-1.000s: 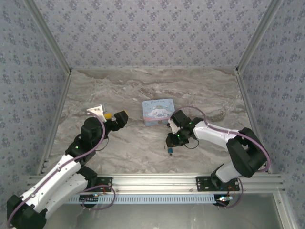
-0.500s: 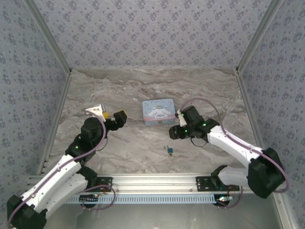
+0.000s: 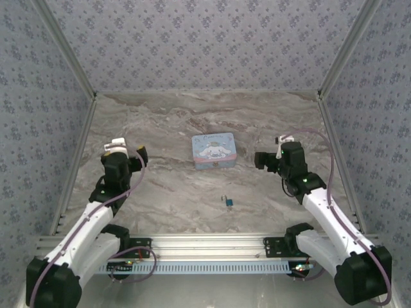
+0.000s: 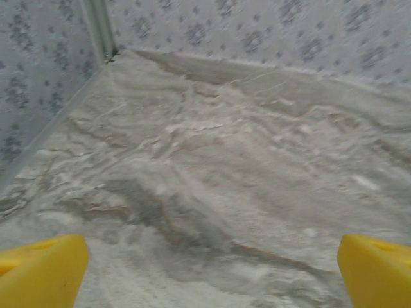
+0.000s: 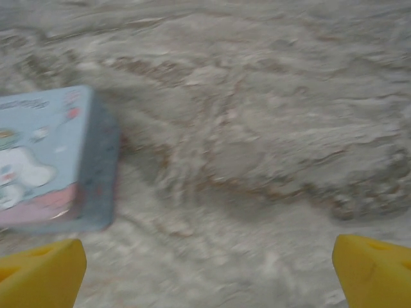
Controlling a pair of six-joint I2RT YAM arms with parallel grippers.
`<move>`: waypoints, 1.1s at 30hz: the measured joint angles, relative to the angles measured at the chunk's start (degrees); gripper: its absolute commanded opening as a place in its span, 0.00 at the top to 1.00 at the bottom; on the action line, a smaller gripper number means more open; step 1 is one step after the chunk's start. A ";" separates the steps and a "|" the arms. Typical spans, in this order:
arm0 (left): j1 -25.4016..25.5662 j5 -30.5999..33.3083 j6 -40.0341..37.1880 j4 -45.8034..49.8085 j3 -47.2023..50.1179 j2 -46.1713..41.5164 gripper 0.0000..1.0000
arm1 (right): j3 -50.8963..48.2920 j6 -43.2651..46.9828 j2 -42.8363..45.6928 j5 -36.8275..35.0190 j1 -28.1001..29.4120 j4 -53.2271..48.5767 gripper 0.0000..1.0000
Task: Unlock a padlock with a key
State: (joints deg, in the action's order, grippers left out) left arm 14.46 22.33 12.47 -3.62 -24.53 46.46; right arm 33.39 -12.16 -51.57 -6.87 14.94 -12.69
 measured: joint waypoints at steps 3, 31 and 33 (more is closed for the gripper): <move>-3.58 -0.92 -2.62 -4.81 1.86 3.26 0.01 | -5.70 1.66 -0.46 -1.53 -3.08 6.93 0.00; -13.53 -18.95 -13.66 -45.70 4.59 41.05 0.01 | -14.82 11.65 -34.77 -3.15 -14.51 60.94 0.00; -14.86 -20.02 -13.03 -44.68 3.06 41.05 0.01 | -14.84 11.78 -35.36 -2.49 -14.60 61.09 0.00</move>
State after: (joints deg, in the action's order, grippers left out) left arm -0.40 2.31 -0.56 -48.29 -21.47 87.50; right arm 18.55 -0.38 -86.94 -9.37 0.34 48.40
